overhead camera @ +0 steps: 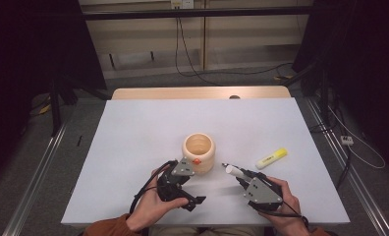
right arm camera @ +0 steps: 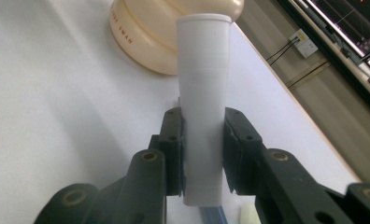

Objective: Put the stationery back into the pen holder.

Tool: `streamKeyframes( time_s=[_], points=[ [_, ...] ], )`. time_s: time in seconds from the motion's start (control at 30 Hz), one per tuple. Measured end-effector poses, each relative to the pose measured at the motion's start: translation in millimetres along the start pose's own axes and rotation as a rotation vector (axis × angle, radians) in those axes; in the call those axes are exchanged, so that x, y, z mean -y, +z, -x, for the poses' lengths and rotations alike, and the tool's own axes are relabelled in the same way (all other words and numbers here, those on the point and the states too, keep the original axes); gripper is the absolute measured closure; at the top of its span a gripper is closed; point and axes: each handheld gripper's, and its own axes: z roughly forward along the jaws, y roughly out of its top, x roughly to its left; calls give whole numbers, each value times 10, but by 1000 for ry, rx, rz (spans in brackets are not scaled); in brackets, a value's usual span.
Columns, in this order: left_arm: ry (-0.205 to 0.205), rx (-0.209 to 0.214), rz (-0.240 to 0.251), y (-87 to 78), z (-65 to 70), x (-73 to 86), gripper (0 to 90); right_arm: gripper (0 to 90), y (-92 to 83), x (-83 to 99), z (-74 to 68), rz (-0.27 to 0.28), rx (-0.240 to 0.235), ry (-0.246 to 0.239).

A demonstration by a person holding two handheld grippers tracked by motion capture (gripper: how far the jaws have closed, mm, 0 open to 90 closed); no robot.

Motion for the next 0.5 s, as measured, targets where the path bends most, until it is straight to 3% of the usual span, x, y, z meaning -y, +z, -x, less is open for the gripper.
streamKeyframes(
  time_s=[0.1, 0.27, 0.3, 0.33, 0.43, 0.5],
  points=[
    [-4, -36, 14, -66, -18, 89, 66, 717, -9, 10, 44, 12, -12, 58],
    [-12, -60, 45, -179, -109, 221, 65, 717, -11, 29, 112, 43, -26, 149],
    [-9, -27, 60, -196, -143, 243, 66, 717, -13, 27, 121, 50, -29, 165],
    [-9, -24, 75, -214, -166, 261, 69, 717, -15, 25, 135, 56, -33, 175],
    [4, -84, 82, -278, -241, 288, 68, 716, -8, 18, 186, 78, -50, 224],
    [-29, -119, 121, -298, -281, 323, 66, 716, 1, 15, 221, 88, -61, 251]
  ],
)
